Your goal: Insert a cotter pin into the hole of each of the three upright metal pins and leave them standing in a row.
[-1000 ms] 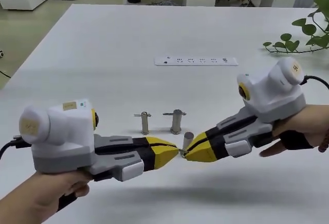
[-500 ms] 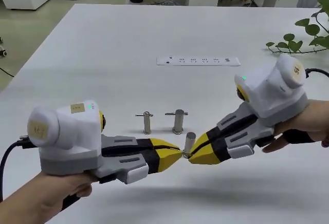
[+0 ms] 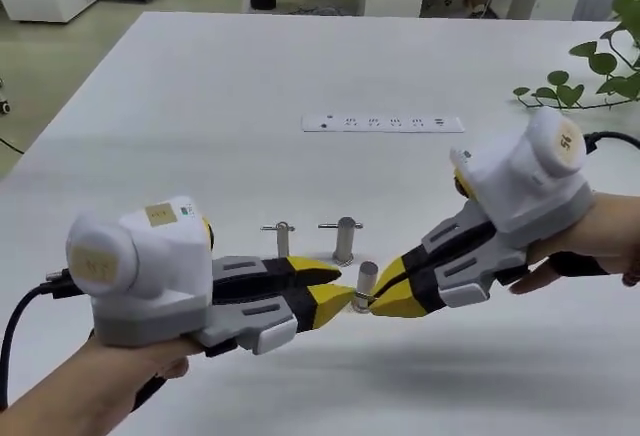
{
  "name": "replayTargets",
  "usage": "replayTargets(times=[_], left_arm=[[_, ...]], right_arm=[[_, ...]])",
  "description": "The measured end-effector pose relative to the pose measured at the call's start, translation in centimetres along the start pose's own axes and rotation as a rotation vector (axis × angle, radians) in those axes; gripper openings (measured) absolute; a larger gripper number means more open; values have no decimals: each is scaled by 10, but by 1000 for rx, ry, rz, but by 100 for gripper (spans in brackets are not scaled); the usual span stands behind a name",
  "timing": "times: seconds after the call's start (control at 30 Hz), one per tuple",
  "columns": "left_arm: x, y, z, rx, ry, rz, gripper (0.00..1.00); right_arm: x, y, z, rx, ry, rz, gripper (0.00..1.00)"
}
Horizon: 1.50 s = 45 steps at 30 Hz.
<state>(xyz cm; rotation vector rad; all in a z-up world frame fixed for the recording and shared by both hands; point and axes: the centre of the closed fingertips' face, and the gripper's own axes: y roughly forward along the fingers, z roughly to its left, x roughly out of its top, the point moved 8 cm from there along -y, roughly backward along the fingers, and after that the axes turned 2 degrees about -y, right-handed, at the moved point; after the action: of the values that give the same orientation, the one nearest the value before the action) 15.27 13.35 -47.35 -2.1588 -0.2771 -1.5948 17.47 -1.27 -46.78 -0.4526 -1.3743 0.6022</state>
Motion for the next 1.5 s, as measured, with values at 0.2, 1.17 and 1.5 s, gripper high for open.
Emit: replayTargets(times=[0.2,1.17,1.5], left_arm=[[-1,3,3,59,22,-2,22],[-18,34,16,253,54,16,50],[-19,50,25,298,69,15,54]], right_arm=[[-5,-7,-8,-48,14,32,0],[-33,-33,-38,-206,87,137,0],[-38,-35,-49,-224,81,169,0]])
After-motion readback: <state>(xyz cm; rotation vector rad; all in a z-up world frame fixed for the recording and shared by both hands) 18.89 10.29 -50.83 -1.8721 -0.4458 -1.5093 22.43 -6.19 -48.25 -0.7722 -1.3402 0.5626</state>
